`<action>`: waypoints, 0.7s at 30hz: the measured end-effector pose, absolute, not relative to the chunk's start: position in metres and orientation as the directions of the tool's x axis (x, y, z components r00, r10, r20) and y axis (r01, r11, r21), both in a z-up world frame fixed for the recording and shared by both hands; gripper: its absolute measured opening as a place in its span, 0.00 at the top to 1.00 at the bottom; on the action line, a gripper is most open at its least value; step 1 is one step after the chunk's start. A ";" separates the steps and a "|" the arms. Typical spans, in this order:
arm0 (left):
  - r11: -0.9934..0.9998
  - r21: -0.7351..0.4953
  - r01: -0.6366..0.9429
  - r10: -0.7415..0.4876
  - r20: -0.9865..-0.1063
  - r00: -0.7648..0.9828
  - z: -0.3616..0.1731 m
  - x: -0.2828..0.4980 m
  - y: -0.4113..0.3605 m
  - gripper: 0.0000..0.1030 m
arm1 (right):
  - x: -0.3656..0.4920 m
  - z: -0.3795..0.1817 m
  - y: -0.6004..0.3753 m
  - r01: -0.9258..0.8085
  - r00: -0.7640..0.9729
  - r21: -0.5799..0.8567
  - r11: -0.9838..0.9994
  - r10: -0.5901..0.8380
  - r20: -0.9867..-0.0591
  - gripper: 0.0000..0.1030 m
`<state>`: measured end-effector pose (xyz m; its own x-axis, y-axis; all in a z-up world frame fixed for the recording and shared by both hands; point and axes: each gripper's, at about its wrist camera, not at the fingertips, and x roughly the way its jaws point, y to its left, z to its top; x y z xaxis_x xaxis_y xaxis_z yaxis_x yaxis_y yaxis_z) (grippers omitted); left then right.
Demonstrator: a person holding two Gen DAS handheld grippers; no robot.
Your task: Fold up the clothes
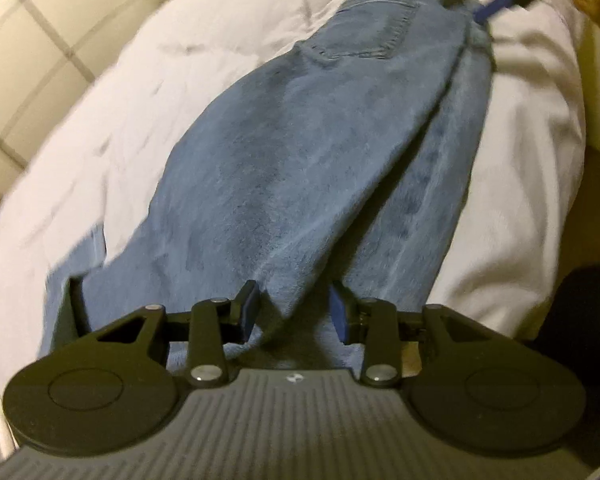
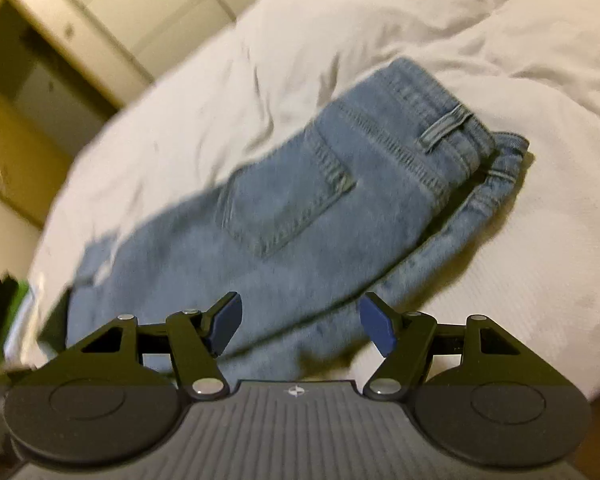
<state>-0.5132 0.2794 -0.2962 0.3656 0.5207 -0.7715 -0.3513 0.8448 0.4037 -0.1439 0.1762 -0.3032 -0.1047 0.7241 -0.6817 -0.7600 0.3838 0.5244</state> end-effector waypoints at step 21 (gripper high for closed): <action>0.784 0.563 -0.262 0.596 -0.564 0.571 -0.307 -0.546 0.243 1.00 | -0.050 -0.350 0.173 -0.450 0.038 0.745 0.492 0.845 -0.534 0.87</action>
